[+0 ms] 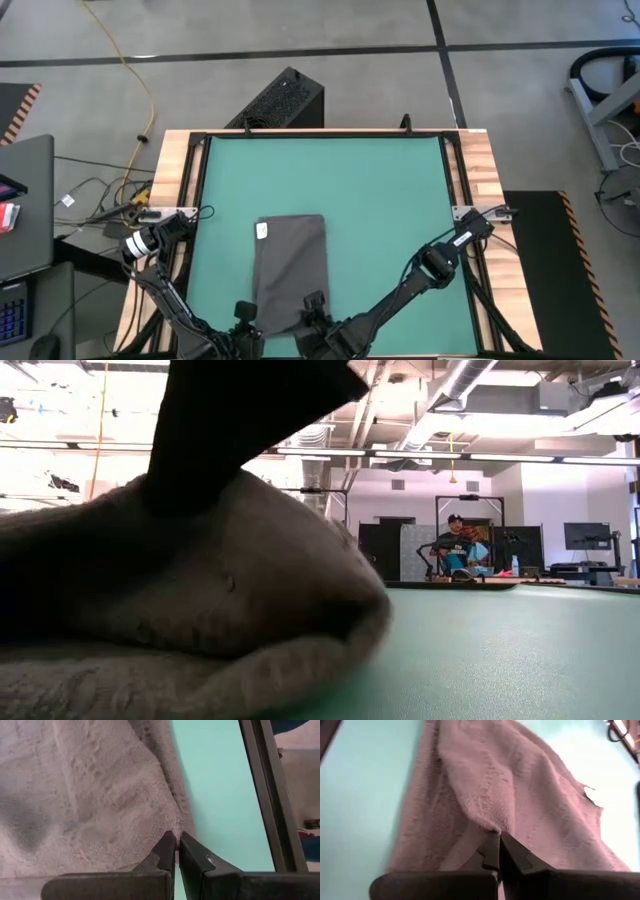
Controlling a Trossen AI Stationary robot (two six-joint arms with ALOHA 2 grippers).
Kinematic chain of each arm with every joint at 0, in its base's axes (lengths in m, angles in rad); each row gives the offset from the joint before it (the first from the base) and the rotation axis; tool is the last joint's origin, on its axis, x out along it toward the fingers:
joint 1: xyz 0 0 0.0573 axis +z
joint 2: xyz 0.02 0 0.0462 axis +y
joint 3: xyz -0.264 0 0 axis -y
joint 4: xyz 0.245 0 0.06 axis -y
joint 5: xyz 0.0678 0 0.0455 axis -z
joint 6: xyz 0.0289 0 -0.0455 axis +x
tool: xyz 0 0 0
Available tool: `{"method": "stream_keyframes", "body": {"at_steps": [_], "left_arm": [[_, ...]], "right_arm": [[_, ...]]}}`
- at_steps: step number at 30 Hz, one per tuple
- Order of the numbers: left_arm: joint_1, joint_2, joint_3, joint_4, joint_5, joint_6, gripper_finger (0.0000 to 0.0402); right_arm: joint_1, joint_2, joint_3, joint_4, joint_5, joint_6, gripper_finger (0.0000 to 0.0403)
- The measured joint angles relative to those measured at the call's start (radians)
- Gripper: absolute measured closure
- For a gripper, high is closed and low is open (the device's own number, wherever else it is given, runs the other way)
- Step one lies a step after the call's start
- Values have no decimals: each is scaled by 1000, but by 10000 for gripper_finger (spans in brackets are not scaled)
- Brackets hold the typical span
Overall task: Roll towel
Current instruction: Roll the gray towel
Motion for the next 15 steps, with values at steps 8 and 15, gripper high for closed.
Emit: {"method": "stream_keyframes", "body": {"at_steps": [8,15], "left_arm": [[-2,0,0,-27,5,-19,401],[-1,0,0,-28,-26,-18,401]], "right_arm": [[17,-4,0,-43,-51,-47,379],[10,-63,0,-59,-313,-113,365]]}}
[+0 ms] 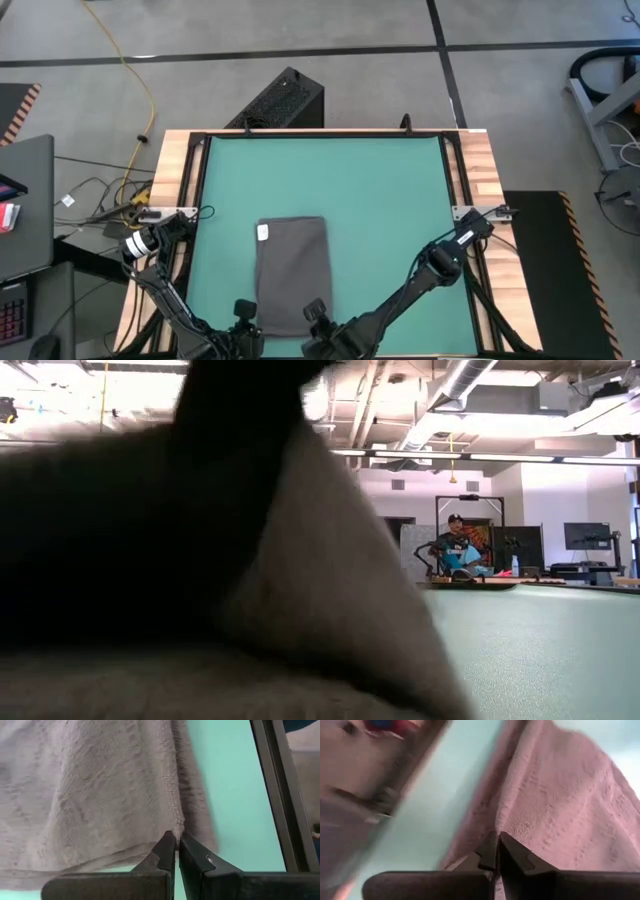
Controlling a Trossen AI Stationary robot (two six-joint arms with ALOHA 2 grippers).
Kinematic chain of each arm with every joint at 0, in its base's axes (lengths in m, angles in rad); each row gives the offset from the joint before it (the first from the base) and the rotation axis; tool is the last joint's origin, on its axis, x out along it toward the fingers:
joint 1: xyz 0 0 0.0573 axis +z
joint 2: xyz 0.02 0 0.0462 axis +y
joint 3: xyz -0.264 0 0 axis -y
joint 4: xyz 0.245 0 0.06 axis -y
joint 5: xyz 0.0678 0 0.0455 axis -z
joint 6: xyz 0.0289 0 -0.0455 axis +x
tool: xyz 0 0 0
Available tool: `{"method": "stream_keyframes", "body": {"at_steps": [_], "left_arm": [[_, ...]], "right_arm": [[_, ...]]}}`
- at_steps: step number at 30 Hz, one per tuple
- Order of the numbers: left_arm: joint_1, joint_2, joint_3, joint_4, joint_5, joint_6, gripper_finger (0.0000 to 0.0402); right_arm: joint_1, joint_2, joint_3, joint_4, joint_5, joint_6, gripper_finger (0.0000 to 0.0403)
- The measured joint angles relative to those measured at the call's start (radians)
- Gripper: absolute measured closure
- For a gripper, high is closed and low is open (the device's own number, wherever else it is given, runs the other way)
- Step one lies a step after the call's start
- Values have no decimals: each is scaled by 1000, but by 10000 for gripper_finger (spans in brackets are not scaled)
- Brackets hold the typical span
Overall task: Roll towel
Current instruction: Roll the gray towel
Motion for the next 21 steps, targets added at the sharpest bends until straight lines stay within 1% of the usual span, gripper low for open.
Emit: {"method": "stream_keyframes", "body": {"at_steps": [3,7,10,12,17,19,21], "left_arm": [[0,0,0,0,-12,14,401],[2,0,1,-6,-11,16,401],[1,0,1,-6,-3,12,401],[-1,0,1,-6,21,11,401],[-4,0,1,-6,109,8,401],[-7,0,1,-6,109,8,401],[-7,0,1,-6,87,8,401]], "right_arm": [[0,-25,2,-30,-14,30,363],[-9,-22,0,-32,-21,40,359],[-21,-22,0,-27,-56,50,348],[-28,-22,0,-20,-83,50,340],[-50,-22,0,-39,-123,21,302],[-52,-22,0,-44,-124,-23,281],[-50,-34,-2,-41,-122,-50,261]]}}
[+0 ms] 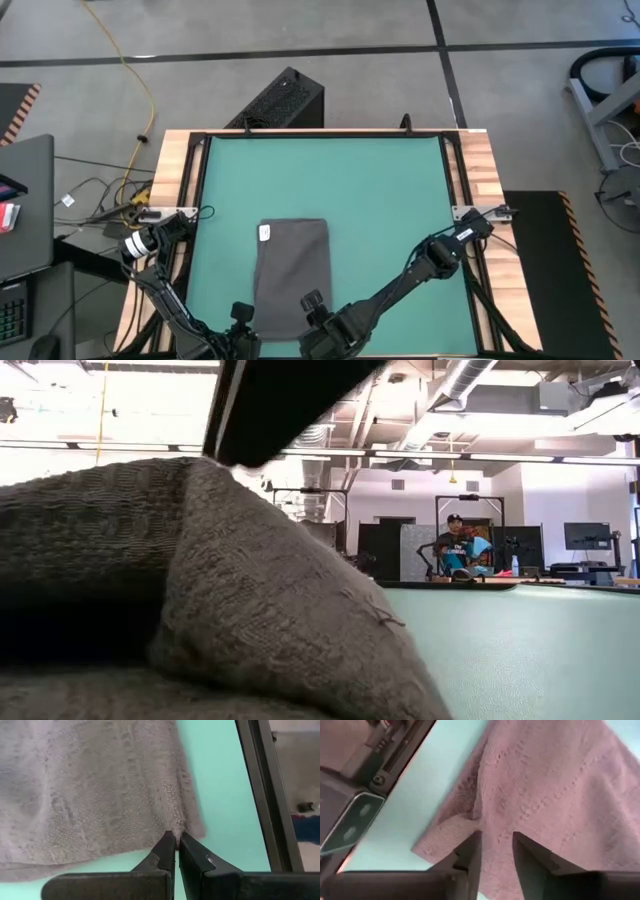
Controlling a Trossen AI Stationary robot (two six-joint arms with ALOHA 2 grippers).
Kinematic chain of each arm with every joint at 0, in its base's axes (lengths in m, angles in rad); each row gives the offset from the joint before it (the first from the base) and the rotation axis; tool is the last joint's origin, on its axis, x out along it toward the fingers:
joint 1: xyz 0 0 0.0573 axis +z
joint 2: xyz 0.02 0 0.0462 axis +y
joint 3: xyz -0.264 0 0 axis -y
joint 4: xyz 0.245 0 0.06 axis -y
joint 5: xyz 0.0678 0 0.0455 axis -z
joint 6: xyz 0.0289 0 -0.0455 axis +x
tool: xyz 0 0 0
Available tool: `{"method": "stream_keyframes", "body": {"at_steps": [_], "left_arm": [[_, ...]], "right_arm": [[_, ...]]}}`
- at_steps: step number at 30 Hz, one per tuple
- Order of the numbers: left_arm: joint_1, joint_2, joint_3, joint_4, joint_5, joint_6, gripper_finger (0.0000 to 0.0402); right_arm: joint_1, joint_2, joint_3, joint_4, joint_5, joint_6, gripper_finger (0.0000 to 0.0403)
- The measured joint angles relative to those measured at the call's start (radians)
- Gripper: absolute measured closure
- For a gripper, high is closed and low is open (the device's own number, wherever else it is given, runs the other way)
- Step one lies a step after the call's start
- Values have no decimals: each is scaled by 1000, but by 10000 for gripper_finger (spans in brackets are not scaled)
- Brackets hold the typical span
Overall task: Roll towel
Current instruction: Roll the gray towel
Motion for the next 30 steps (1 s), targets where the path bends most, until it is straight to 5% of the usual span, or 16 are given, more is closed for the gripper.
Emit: {"method": "stream_keyframes", "body": {"at_steps": [8,13,17,24,30], "left_arm": [[0,-1,0,27,-76,3,401],[-2,-1,0,55,-92,-22,401],[-5,-1,0,76,-96,10,401],[-7,-1,0,78,-132,-11,401],[-7,-1,0,75,-154,-11,401]], "right_arm": [[72,-65,2,-106,49,175,226],[165,-63,1,-295,199,419,228],[225,-58,1,-211,402,492,225],[186,1,-18,-98,439,486,227],[146,14,-130,-109,581,499,233]]}}
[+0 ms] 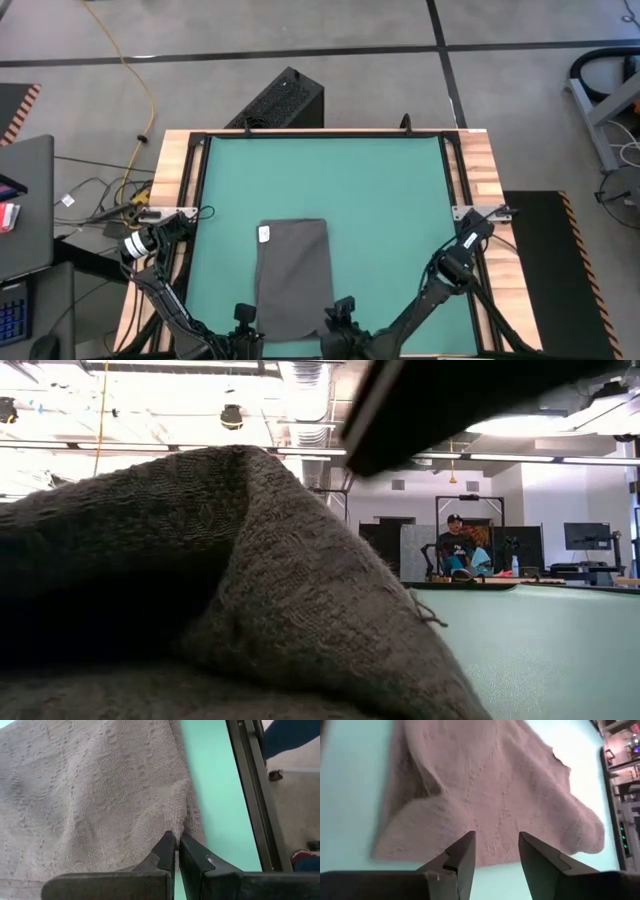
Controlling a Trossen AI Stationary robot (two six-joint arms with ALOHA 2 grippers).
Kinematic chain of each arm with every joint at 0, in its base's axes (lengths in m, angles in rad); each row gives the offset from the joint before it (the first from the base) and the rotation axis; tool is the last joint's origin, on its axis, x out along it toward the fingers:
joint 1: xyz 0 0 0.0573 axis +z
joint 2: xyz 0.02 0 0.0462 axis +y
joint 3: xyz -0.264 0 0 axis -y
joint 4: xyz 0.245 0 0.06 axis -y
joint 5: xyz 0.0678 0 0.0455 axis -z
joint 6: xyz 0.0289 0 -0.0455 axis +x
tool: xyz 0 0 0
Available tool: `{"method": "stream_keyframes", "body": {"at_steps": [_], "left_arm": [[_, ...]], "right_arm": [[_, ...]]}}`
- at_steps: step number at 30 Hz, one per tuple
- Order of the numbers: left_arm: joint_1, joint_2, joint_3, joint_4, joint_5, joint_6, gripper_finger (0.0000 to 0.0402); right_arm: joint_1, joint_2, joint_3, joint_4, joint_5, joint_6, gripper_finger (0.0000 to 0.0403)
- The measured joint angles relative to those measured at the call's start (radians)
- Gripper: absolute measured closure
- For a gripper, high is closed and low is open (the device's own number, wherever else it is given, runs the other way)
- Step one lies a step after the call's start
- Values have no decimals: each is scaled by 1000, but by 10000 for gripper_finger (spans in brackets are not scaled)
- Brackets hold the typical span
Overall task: Roll towel
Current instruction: Roll the gray towel
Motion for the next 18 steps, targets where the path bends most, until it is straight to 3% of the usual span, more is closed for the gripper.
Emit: {"method": "stream_keyframes", "body": {"at_steps": [3,7,18], "left_arm": [[0,0,0,-3,-13,-7,401],[0,0,0,-2,-23,-12,401],[1,0,0,-1,-42,-33,401]], "right_arm": [[-21,-26,-22,20,-70,-17,248],[-29,-63,-17,197,-251,-54,267],[-1,-17,-21,252,-186,124,244]]}}
